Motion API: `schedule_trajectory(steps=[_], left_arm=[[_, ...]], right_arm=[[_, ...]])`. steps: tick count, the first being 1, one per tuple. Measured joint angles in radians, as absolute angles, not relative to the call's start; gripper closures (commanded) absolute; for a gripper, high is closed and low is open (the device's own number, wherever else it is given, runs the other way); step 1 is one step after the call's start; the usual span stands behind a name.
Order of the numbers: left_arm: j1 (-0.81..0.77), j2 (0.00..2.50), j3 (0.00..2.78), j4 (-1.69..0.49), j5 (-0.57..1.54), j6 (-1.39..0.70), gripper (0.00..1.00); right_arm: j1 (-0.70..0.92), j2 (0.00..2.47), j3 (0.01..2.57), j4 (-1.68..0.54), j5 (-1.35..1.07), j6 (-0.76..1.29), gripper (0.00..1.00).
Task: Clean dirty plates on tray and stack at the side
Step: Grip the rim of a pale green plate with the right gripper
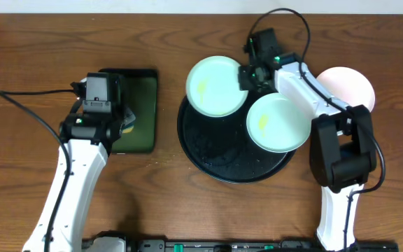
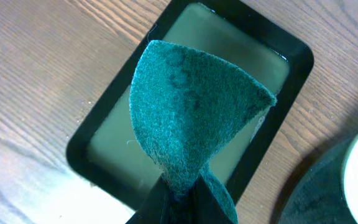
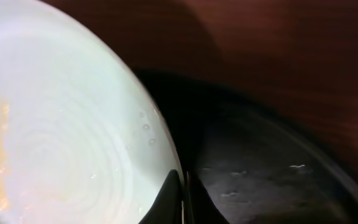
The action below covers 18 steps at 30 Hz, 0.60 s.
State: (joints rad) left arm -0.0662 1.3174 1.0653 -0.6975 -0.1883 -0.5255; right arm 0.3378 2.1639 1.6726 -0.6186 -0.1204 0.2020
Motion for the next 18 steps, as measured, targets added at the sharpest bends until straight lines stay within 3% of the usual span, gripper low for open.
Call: schedule_trajectory(steps=[9, 18], left_arm=[[-0.066, 1.451, 1.065, -0.58, -0.186, -0.523, 0.92], [-0.042, 1.617, 1.065, -0.488, -0.185, -0.523, 0.92]], right_arm=[[0.454, 2.164, 1.773, -0.853, -0.168, 0.202, 0.99], [0.478, 2.164, 1.665, -0.872, -0.069, 0.202, 0.99]])
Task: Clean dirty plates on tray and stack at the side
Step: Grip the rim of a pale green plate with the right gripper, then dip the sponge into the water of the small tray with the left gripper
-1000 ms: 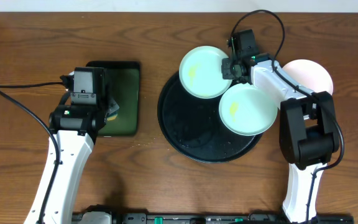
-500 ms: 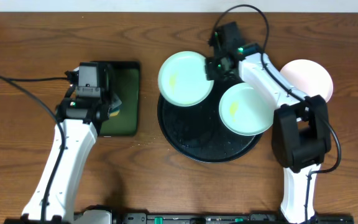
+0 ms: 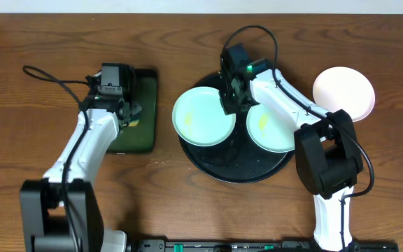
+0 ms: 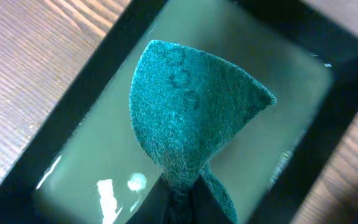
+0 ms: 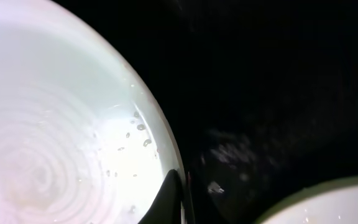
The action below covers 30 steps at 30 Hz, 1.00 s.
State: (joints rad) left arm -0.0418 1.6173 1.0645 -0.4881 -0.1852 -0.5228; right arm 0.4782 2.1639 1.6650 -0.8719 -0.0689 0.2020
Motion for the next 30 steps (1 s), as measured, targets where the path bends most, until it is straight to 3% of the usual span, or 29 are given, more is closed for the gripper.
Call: schedule_trajectory(steps=[30], left_arm=[[-0.039, 1.689, 1.061, -0.37, -0.186, -0.5, 0.92]], right_arm=[[0.449, 2.164, 1.643, -0.92, -0.101, 0.12, 0.99]])
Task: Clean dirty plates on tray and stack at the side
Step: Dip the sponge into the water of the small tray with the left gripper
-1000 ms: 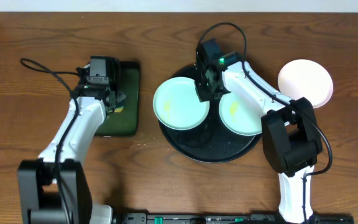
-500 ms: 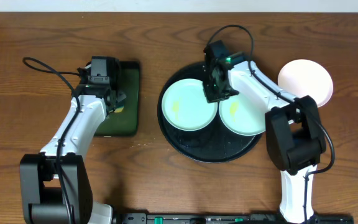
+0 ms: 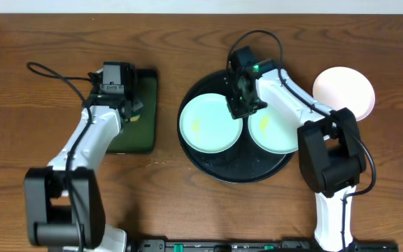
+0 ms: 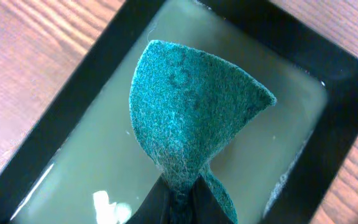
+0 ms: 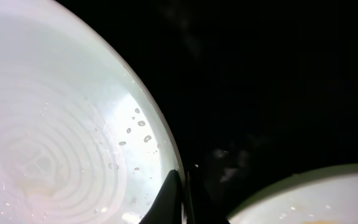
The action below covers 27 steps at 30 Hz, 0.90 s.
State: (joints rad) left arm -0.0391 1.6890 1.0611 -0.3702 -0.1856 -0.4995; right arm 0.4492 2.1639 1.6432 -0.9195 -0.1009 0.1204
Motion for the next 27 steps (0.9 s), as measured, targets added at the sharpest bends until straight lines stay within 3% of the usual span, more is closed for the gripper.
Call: schedule_trajectory(steps=[7, 27], left_arm=[[-0.039, 1.828, 1.061, -0.326, -0.186, -0.497, 0.92], [-0.036, 1.729, 1.061, -0.318, -0.118, -0.492, 0.93]], right_arm=[[0.461, 2.164, 1.643, -0.915, -0.096, 0.118, 0.99], [0.464, 2.164, 1.643, -0.907, -0.094, 0.118, 0.99]])
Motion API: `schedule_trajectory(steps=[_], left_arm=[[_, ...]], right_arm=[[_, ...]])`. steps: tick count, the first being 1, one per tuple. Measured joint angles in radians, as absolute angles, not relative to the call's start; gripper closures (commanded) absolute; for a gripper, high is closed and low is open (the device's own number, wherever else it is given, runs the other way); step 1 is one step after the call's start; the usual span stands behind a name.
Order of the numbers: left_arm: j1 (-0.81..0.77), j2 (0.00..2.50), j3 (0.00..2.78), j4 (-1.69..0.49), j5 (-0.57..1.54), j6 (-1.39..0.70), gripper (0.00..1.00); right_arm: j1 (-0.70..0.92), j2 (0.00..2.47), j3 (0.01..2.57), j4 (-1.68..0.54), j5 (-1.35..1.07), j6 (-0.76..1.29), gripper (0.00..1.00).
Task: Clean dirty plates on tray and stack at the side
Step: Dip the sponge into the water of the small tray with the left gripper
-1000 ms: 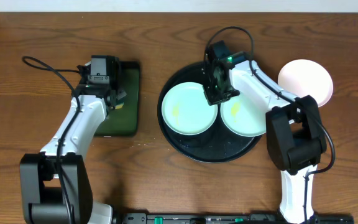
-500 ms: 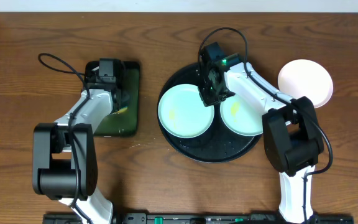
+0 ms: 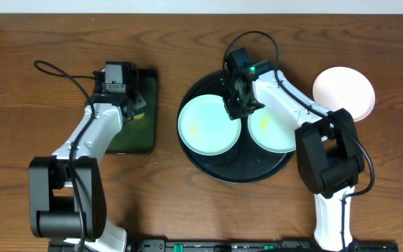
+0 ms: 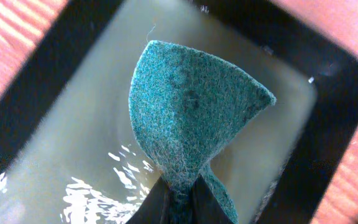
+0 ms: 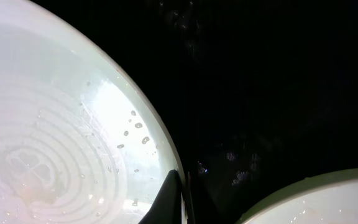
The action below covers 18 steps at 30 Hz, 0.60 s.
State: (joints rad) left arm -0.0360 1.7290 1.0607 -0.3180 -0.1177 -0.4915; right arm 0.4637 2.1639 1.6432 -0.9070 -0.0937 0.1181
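Observation:
Two pale green plates lie on the round black tray (image 3: 233, 168). The left plate (image 3: 210, 126) carries a yellow smear; my right gripper (image 3: 239, 106) is shut on its right rim (image 5: 166, 155). The right plate (image 3: 275, 129) also shows a yellow smear, and its rim (image 5: 328, 186) enters the right wrist view at the lower right. My left gripper (image 4: 178, 193) is shut on a green scouring pad (image 4: 191, 112), held over the murky water in the black rectangular basin (image 3: 137, 133).
A pink plate (image 3: 344, 89) lies on the wooden table right of the tray. Black cables run from both arms. The basin (image 4: 347, 93) holds rippling, cloudy liquid.
The left plate lies slightly further left on the tray. The pad sits closer to the basin's water, which now ripples. Both grips are unchanged.
At first my right gripper held the left plate over the tray's upper left edge, and the pad hung over the basin. Then the plate overhung the tray's left side. It came back inside the tray, while the pad stayed gripped over the water.

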Motion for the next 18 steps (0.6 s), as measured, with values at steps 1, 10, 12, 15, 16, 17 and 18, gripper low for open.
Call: schedule_trajectory(steps=[1, 10, 12, 15, 16, 17, 18], left_arm=[[-0.036, 1.742, 1.061, -0.323, -0.115, -0.495, 0.92], [-0.018, 1.835, 1.061, -0.324, -0.103, -0.497, 0.93], [-0.01, 1.835, 1.061, -0.327, -0.094, -0.497, 0.93], [0.006, 1.824, 1.061, -0.34, -0.079, -0.497, 0.93], [0.013, 1.814, 1.061, -0.35, -0.078, -0.497, 0.93], [0.023, 1.795, 1.061, -0.366, -0.078, -0.497, 0.93], [0.029, 1.779, 1.06, -0.374, -0.081, -0.497, 0.92]], right_arm=[[0.464, 2.164, 1.643, -0.907, -0.093, 0.118, 0.99], [0.47, 2.164, 1.633, -0.904, -0.09, 0.118, 0.99], [0.47, 2.164, 1.633, -0.904, -0.09, 0.118, 0.99], [0.47, 2.164, 1.632, -0.904, -0.09, 0.118, 0.99], [0.47, 2.164, 1.632, -0.904, -0.09, 0.118, 0.99], [0.47, 2.164, 1.632, -0.902, -0.09, 0.118, 0.99], [0.47, 2.164, 1.632, -0.9, -0.09, 0.118, 0.99]])
